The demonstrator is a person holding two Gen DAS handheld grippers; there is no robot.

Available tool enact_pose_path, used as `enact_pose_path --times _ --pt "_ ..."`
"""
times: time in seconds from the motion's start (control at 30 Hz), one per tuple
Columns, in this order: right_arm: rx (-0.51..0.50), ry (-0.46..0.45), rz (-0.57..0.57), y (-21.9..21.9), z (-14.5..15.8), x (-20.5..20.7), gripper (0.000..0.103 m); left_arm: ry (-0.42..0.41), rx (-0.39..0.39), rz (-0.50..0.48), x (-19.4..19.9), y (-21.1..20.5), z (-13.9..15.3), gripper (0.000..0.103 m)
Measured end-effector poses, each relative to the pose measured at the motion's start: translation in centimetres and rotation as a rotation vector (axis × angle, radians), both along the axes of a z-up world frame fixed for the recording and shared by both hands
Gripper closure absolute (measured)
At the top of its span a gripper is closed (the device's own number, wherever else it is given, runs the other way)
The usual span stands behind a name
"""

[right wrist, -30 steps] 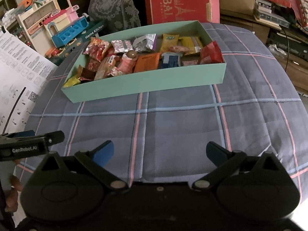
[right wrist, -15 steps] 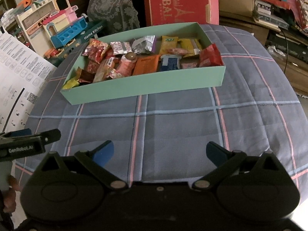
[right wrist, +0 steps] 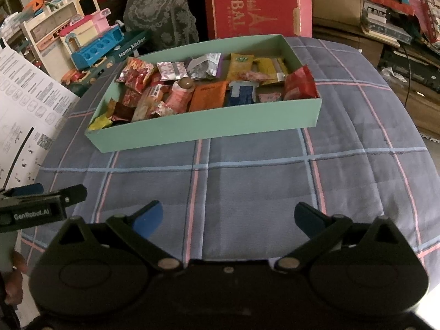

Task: Organize snacks

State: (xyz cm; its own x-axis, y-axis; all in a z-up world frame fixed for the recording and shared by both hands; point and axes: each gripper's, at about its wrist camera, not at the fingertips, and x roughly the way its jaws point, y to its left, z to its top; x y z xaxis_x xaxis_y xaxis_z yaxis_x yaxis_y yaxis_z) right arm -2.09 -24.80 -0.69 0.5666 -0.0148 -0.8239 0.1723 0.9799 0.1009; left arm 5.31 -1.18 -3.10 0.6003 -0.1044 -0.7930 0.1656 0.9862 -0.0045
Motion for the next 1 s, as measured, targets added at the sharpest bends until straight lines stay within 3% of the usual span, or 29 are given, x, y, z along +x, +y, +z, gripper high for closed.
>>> enact_pose_path --times 1.0 --pt "-0.009 -0.018 -0.001 -0.2 0.8 1.1 0.0 -0.001 0.016 0.004 0.6 -0.2 0.4 0.0"
